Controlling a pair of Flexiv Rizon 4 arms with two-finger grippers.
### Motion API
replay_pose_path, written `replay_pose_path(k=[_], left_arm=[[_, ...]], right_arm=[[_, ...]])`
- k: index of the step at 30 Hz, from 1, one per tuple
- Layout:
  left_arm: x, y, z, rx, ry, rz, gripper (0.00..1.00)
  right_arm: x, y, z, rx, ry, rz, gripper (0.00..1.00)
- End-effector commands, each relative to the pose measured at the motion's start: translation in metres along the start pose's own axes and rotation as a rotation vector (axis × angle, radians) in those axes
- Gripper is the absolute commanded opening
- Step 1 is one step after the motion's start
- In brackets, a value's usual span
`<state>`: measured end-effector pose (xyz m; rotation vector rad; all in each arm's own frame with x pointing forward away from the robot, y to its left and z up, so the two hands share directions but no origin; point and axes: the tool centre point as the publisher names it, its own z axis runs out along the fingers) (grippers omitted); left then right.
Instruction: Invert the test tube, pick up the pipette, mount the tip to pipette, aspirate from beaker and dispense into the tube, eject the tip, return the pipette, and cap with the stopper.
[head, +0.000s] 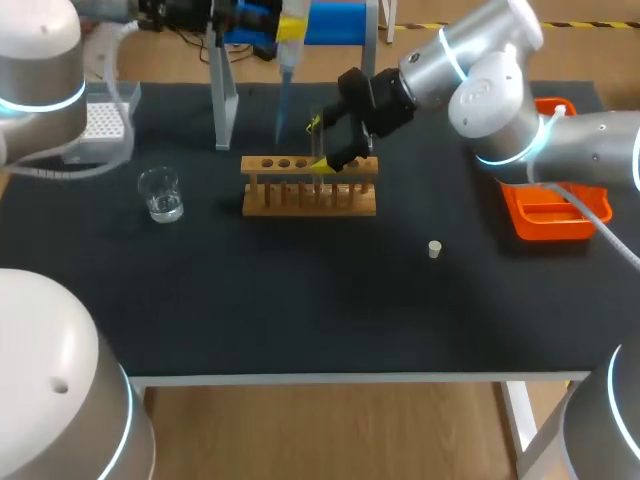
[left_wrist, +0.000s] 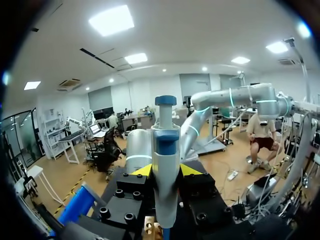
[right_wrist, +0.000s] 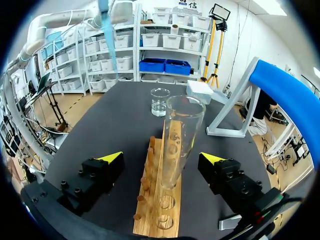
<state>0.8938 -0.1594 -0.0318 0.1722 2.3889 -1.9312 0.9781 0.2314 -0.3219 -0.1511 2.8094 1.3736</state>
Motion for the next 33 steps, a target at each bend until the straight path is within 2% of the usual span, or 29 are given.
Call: replay_pose_path(k=[1, 8, 15, 33], left_arm=[[0.002, 0.017, -0.002, 0.031, -0.005, -0.003, 0.00], [0.022, 0.044, 0.001, 0.076, -0.065, -0.043, 0.00], [0.040, 0.063, 0.016, 0.119, -0.082, -0.065, 0.00], [0.050, 0.080, 0.024, 0.161, -0.118, -0.100, 0.00]], right_arm=[[-0.001, -0.001, 0.001, -0.001, 0.002, -0.001, 1.00], [-0.001, -0.001, 0.001, -0.001, 0.002, -0.001, 1.00], [-0.001, -0.001, 0.001, -0.001, 0.002, -0.001, 1.00], [-0.001, -0.001, 0.001, -0.001, 0.002, -0.001, 1.00]])
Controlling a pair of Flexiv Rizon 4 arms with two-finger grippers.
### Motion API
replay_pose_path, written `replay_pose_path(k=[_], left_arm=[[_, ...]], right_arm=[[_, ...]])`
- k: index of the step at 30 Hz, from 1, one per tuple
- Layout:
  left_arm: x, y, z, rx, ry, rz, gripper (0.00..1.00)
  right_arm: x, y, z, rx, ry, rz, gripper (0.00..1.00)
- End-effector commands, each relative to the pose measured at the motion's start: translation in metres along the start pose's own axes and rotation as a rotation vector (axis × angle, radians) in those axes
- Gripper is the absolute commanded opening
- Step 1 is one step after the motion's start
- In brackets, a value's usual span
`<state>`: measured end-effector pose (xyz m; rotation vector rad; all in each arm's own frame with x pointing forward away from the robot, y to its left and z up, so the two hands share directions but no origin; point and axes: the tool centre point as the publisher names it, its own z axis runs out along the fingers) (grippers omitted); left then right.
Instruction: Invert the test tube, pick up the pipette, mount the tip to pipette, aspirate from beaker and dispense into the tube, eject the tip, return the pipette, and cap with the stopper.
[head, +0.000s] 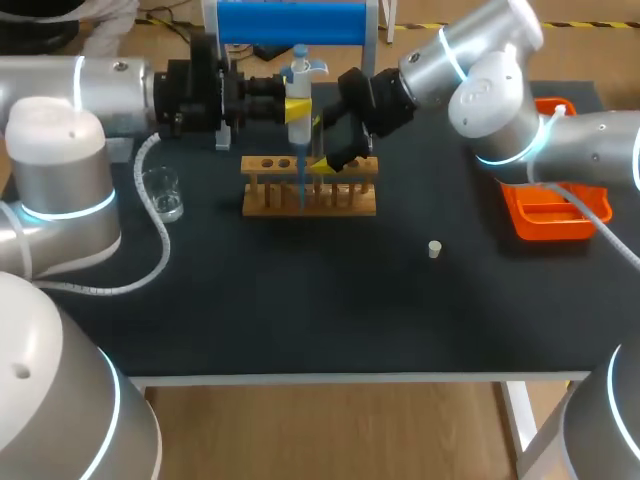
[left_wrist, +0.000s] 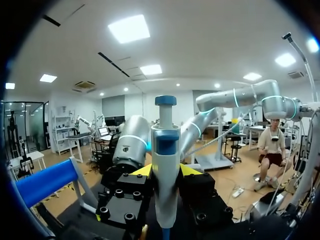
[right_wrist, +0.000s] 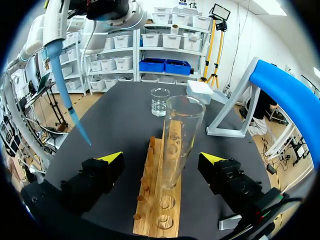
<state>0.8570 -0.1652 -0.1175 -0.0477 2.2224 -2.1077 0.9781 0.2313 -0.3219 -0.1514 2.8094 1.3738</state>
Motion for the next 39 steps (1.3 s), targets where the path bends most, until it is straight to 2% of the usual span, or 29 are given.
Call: replay_pose_path(k=[1, 33, 39], left_arm=[[0.003, 0.003, -0.001, 0.009, -0.008, -0.002, 0.00], [0.007, 0.005, -0.001, -0.022, -0.010, -0.020, 0.00], [0.007, 0.005, -0.001, -0.022, -0.010, -0.020, 0.00]], right_arm=[[-0.001, -0.001, 0.001, -0.001, 0.002, -0.001, 1.00], [-0.001, -0.001, 0.001, -0.001, 0.002, -0.001, 1.00], [0.007, -0.007, -0.039, -0.040, -0.017, 0.053, 1.00]])
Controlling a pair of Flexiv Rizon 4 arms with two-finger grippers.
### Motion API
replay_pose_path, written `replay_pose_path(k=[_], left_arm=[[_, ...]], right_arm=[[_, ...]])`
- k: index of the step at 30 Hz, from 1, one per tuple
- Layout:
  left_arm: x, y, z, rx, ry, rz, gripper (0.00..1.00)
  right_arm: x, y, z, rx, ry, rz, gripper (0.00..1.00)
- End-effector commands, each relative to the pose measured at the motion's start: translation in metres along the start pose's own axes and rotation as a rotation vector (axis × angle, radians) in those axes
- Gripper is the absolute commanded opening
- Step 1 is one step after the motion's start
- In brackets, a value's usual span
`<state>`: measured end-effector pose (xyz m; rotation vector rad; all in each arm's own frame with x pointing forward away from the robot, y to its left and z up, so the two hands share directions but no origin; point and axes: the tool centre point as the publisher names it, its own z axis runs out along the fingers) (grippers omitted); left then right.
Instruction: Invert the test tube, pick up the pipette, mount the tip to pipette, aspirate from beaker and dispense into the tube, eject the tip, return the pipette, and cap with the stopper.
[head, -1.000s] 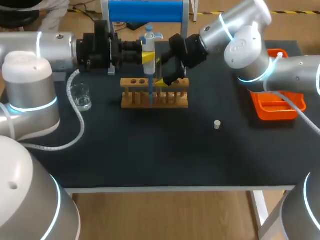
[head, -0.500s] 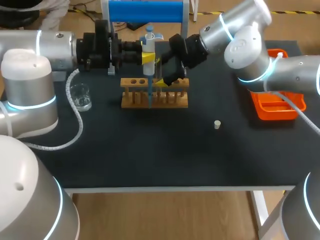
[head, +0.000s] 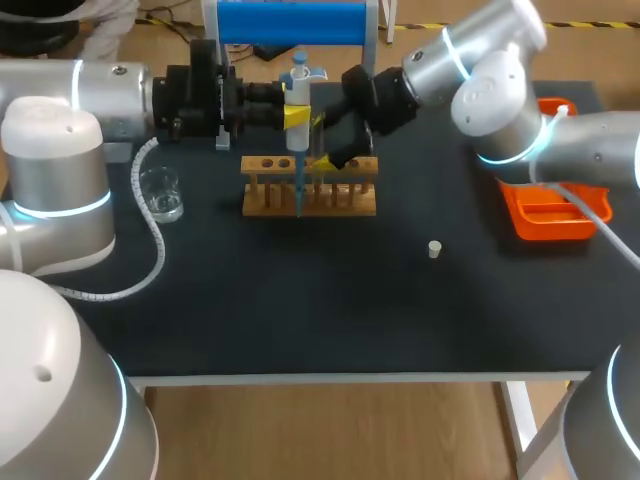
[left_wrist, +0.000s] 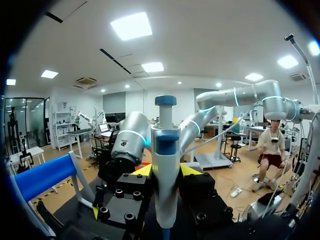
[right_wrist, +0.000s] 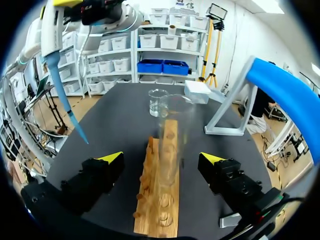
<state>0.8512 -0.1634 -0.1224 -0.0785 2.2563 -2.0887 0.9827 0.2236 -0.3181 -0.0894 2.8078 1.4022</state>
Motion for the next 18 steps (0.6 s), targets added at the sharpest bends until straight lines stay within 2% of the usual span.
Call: replay_pose_path(k=[1, 6, 13, 18], left_arm=[[0.001, 0.000, 0.001, 0.003, -0.005, 0.002, 0.00], [0.001, 0.000, 0.001, 0.003, -0.005, 0.002, 0.00], [0.001, 0.000, 0.001, 0.003, -0.005, 0.002, 0.00], [0.001, 0.000, 0.001, 0.003, -0.005, 0.002, 0.00]], right_arm=[[0.013, -0.005, -0.038, -0.033, -0.008, 0.021, 1.00], [0.022, -0.007, -0.073, -0.115, -0.025, 0.035, 1.00], [0.051, 0.004, -0.128, -0.265, -0.040, -0.016, 1.00], [0.066, 0.009, -0.141, -0.289, 0.025, 0.104, 1.00]])
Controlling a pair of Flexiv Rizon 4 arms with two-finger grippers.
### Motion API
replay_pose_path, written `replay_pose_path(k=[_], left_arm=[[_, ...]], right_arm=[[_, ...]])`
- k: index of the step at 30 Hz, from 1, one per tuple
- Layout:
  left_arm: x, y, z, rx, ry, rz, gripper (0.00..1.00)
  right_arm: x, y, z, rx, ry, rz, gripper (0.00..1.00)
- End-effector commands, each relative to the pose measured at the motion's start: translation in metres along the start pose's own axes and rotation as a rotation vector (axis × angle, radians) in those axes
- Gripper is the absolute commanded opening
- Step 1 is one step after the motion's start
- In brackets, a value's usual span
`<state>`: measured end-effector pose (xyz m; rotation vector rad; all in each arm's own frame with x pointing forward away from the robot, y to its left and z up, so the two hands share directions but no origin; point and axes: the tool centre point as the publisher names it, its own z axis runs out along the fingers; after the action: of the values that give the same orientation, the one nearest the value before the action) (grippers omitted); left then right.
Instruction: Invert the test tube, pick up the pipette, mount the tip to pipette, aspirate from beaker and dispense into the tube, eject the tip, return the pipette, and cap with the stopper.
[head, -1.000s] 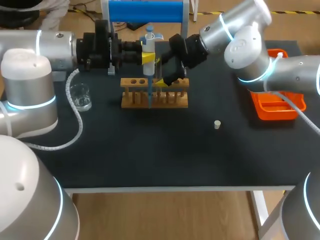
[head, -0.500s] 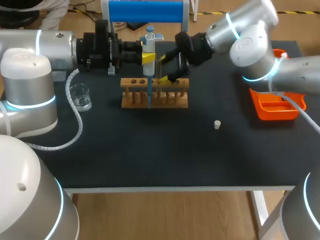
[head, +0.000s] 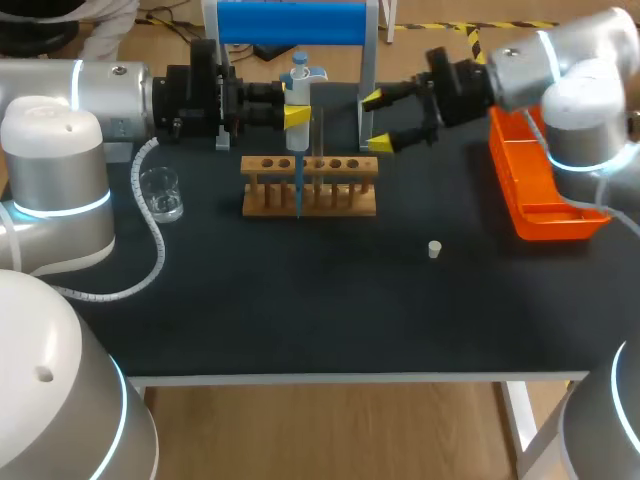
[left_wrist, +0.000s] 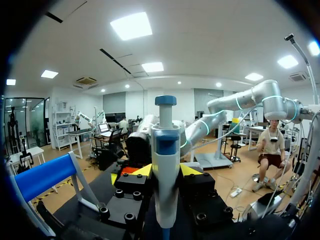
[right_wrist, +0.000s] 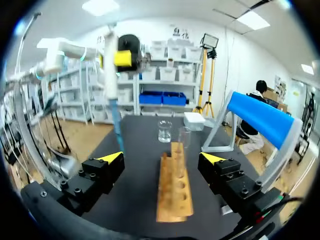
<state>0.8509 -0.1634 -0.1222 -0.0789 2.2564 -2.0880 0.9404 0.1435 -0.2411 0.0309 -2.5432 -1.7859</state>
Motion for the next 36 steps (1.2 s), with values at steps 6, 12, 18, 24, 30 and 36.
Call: replay_pose_path(k=[6, 12, 18, 24, 30, 36], left_arm=[[0.001, 0.000, 0.001, 0.004, -0.005, 0.002, 0.00], [0.001, 0.000, 0.001, 0.004, -0.005, 0.002, 0.00], [0.001, 0.000, 0.001, 0.004, -0.005, 0.002, 0.00], [0.001, 0.000, 0.001, 0.004, -0.005, 0.002, 0.00], [0.001, 0.000, 0.001, 0.004, -0.005, 0.002, 0.00], [0.001, 0.000, 0.001, 0.004, -0.005, 0.002, 0.00]], right_arm=[[0.026, 0.003, -0.032, -0.001, 0.028, 0.061, 1.00], [0.026, 0.003, -0.032, -0.001, 0.028, 0.061, 1.00], [0.026, 0.003, -0.032, -0.001, 0.028, 0.061, 1.00], [0.034, 0.009, -0.027, -0.002, 0.030, 0.051, 1.00], [0.063, 0.022, -0.021, -0.042, 0.070, 0.013, 1.00], [0.088, 0.034, -0.023, -0.146, 0.083, -0.025, 1.00]])
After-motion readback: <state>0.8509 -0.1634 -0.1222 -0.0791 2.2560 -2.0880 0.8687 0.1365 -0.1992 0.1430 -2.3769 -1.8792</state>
